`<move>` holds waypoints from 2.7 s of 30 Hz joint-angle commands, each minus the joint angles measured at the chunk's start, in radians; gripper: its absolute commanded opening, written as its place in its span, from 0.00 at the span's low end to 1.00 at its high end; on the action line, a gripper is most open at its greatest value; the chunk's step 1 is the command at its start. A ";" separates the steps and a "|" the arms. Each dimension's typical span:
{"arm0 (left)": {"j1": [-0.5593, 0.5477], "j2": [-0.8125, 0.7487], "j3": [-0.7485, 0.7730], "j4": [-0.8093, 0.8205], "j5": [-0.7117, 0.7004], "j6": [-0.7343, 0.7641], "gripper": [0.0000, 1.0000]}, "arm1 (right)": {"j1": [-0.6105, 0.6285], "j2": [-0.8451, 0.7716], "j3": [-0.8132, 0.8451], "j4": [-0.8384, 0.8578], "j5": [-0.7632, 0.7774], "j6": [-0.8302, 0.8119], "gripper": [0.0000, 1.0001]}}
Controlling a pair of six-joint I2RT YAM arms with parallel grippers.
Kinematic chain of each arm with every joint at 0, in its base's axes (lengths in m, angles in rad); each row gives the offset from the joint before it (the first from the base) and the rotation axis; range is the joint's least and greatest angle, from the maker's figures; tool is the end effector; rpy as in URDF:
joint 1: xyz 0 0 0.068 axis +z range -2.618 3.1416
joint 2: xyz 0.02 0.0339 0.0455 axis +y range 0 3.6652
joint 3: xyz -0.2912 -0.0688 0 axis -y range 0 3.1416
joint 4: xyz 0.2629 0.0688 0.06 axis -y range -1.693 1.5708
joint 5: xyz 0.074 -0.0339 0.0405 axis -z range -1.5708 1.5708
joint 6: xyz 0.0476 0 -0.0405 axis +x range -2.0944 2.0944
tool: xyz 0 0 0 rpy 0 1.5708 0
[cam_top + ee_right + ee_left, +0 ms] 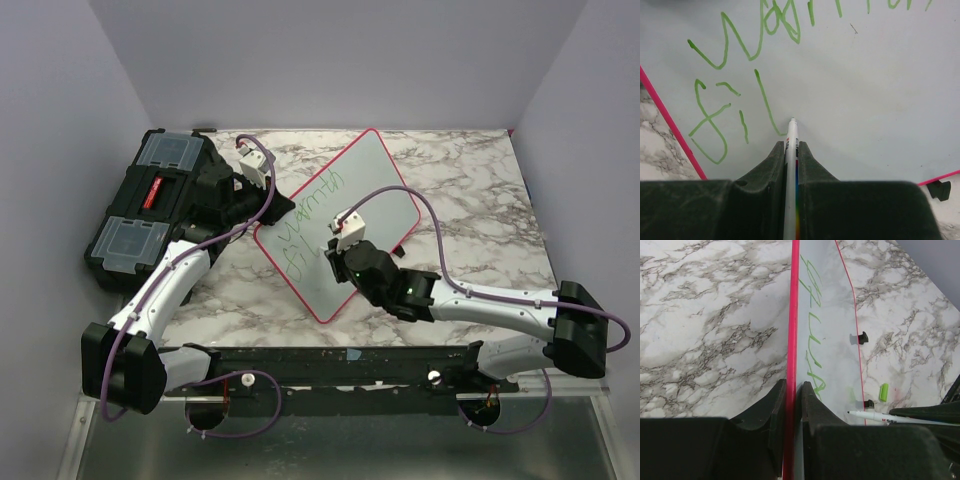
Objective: Write a sentence on the whiteboard
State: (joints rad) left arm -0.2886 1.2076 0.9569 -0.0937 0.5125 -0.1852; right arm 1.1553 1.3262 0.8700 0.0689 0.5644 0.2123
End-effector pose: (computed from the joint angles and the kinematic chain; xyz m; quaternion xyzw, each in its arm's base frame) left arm 0.2760 -0.1063 0.3396 0.1865 0.7825 -0.3321 0.4925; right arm 0.1515 0.2804 0.2909 -0.2237 0.7807 0.1593 0.5613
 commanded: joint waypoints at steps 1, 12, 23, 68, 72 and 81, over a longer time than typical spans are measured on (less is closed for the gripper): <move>-0.004 -0.019 -0.010 0.009 -0.016 0.069 0.00 | -0.017 -0.011 0.053 0.052 0.024 -0.025 0.01; -0.004 -0.023 -0.010 0.008 -0.016 0.066 0.00 | -0.050 0.056 0.133 0.076 -0.017 -0.041 0.01; -0.004 -0.019 -0.010 0.009 -0.014 0.069 0.00 | -0.068 0.092 0.142 0.085 -0.042 -0.029 0.01; -0.004 -0.026 -0.009 0.005 -0.009 0.066 0.00 | -0.069 -0.041 -0.085 -0.009 -0.083 0.119 0.01; -0.004 -0.025 -0.008 0.006 -0.010 0.066 0.00 | -0.069 -0.047 -0.091 -0.011 -0.071 0.115 0.01; -0.004 -0.024 -0.007 0.006 -0.010 0.066 0.00 | -0.069 -0.011 -0.040 0.000 -0.043 0.075 0.01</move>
State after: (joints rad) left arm -0.2886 1.2060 0.9569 -0.0959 0.5129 -0.1848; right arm 1.0908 1.2892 0.7959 0.0879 0.4904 0.3099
